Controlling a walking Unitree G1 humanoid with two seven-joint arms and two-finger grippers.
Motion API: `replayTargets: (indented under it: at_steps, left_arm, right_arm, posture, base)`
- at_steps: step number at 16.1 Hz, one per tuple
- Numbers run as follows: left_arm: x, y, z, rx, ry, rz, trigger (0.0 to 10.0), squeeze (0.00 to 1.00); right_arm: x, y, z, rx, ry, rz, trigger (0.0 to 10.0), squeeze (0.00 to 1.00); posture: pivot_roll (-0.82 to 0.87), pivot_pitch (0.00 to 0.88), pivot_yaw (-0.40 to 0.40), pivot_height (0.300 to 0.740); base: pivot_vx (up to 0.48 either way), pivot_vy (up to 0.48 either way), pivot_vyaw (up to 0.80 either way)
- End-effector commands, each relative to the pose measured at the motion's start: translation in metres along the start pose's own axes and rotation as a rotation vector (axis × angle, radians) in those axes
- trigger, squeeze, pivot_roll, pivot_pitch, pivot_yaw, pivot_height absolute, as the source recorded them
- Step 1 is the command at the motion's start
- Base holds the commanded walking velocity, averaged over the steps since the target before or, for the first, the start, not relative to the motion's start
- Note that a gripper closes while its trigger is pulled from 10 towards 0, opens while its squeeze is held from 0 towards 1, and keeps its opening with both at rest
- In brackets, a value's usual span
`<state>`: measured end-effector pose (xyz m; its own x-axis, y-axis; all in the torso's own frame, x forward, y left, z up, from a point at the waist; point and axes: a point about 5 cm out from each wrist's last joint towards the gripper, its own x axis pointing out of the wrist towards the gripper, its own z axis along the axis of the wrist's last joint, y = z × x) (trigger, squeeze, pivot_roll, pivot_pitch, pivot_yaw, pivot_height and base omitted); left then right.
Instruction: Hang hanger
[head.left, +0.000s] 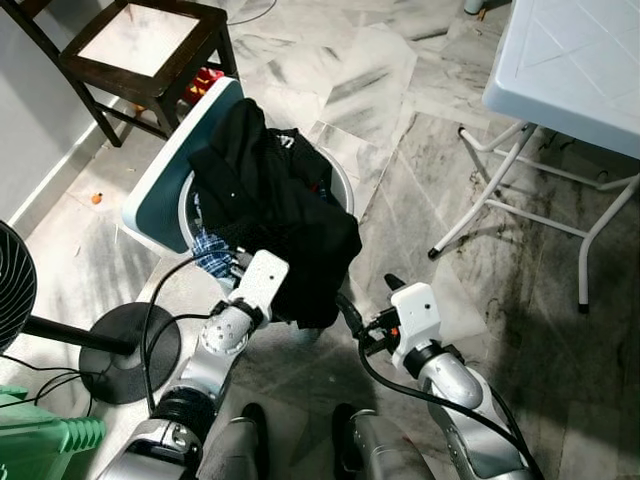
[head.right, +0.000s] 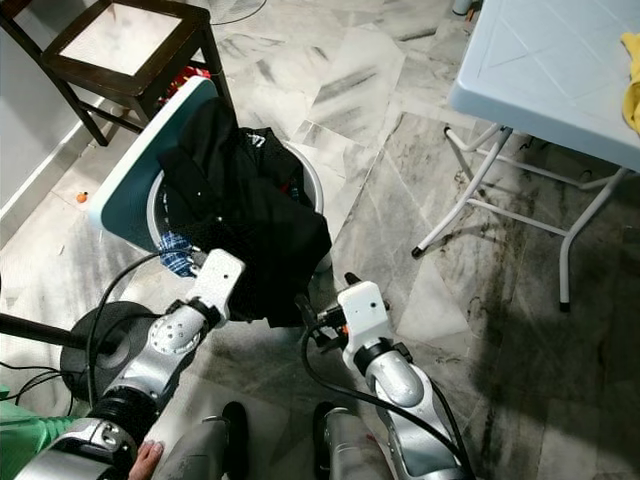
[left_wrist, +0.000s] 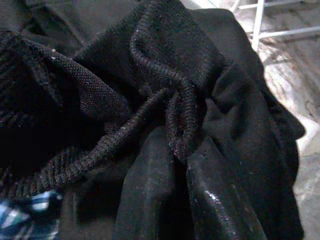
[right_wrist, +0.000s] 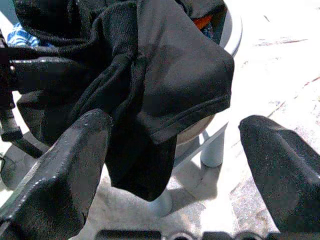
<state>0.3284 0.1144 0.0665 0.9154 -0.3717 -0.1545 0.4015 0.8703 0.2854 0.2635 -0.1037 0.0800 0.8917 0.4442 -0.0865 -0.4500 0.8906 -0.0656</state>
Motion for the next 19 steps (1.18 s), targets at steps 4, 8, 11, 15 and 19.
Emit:
replayTargets:
  at_steps: [4, 8, 11, 15, 19]
  left_arm:
    - [-0.020, 0.006, -0.011, -0.007, -0.031, 0.141, 10.0, 1.00]
    - [-0.047, 0.012, -0.007, -0.110, -0.141, 0.263, 10.0, 1.00]
    - [-0.062, 0.008, -0.007, -0.233, -0.164, 0.295, 10.0, 1.00]
    - [-0.063, -0.001, -0.008, -0.346, -0.114, 0.308, 10.0, 1.00]
    - [-0.063, -0.007, -0.005, -0.425, -0.062, 0.251, 10.0, 1.00]
  right_arm:
    - [-0.005, -0.001, -0.004, 0.008, 0.022, -0.008, 10.0, 0.00]
    - [-0.004, 0.001, -0.004, 0.008, 0.023, 0.002, 10.0, 0.00]
    - [-0.003, 0.002, -0.004, 0.008, 0.025, 0.016, 10.0, 0.00]
    - [-0.003, 0.002, -0.004, 0.005, 0.027, 0.023, 10.0, 0.00]
    - [-0.005, 0.002, -0.005, 0.003, 0.031, 0.022, 10.0, 0.00]
  posture:
    - [-0.09, 0.314, -0.048, 0.740]
    - [-0.08, 0.317, -0.053, 0.740]
    - [-0.07, 0.321, -0.063, 0.740]
    - [-0.07, 0.325, -0.067, 0.740]
    - [-0.08, 0.324, -0.067, 0.740]
  base:
    - [0.000, 0.000, 0.00]
    - [0.000, 0.000, 0.00]
    - [0.000, 0.000, 0.00]
    - [0.000, 0.000, 0.00]
    - [0.000, 0.000, 0.00]
